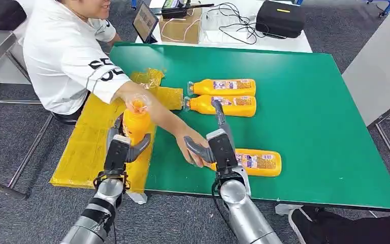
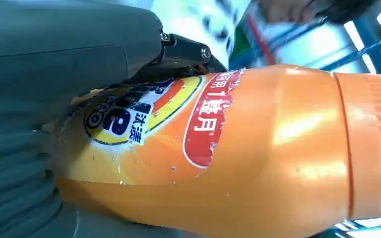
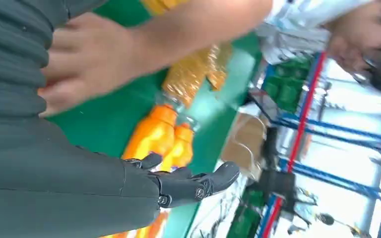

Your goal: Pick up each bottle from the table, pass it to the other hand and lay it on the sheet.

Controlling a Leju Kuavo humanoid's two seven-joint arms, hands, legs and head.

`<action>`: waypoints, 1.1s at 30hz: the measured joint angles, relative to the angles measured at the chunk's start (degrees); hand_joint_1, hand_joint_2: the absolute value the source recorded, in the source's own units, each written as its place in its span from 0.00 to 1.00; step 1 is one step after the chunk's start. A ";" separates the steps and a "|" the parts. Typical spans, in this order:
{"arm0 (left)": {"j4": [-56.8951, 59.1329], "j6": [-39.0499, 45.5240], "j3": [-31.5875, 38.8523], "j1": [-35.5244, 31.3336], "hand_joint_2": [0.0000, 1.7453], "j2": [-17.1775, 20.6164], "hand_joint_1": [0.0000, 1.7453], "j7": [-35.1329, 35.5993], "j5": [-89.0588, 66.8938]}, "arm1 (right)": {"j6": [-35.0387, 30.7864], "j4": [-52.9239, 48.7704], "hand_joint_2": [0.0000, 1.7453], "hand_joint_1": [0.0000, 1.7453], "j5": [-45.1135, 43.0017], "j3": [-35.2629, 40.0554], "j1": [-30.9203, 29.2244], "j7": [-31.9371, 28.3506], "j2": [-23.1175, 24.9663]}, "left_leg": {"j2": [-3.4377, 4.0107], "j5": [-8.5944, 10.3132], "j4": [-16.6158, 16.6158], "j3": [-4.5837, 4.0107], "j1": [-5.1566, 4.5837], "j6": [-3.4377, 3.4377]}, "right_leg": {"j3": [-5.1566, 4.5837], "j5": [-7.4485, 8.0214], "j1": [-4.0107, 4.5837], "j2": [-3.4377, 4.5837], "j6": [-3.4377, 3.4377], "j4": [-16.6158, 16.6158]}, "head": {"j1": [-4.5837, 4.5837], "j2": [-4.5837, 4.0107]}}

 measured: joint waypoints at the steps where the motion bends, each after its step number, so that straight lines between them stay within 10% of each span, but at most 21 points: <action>1: 0.63 1.21 0.35 -0.60 1.00 0.89 1.00 1.14 -3.94 | 0.02 -0.98 1.00 0.00 -0.37 -0.41 0.22 -0.13 -0.22 | 0.00 0.00 0.00 0.00 0.00 0.00 | 0.00 0.00 0.00 0.00 0.00 0.00 | 0.00 0.02; 30: 29.34 -7.62 -6.69 -14.43 1.00 12.59 1.00 12.40 -44.44 | 6.27 -2.68 1.00 0.00 -2.41 -2.65 -1.32 -0.31 -1.27 | 0.01 0.04 -0.04 0.21 0.01 -0.04 | 0.19 0.01 0.01 0.00 -0.01 0.05 | -0.04 0.02; 31: 30.03 -9.16 -7.36 -14.96 1.00 13.02 0.88 13.10 -44.92 | 6.58 -2.30 1.00 0.00 -2.38 -2.65 -1.55 -0.24 -1.27 | 0.00 0.04 -0.04 0.26 0.01 -0.05 | 0.25 0.00 0.01 0.00 -0.02 0.05 | 0.02 0.00; 32: 30.60 -10.11 -7.86 -15.46 1.00 13.06 0.08 13.56 -45.42 | 6.88 -2.00 1.00 0.00 -2.36 -2.65 -1.70 -0.15 -1.27 | -0.01 0.04 -0.04 0.31 0.01 -0.05 | 0.32 -0.01 0.01 -0.01 -0.03 0.04 | 0.00 0.02; 33: 30.98 -10.62 -8.26 -15.76 1.00 13.13 0.00 13.89 -45.55 | 7.02 -1.75 1.00 0.00 -2.34 -2.63 -1.84 -0.13 -1.25 | -0.04 0.03 -0.05 0.35 0.01 -0.06 | 0.39 -0.01 0.01 -0.02 -0.03 0.04 | 0.00 0.00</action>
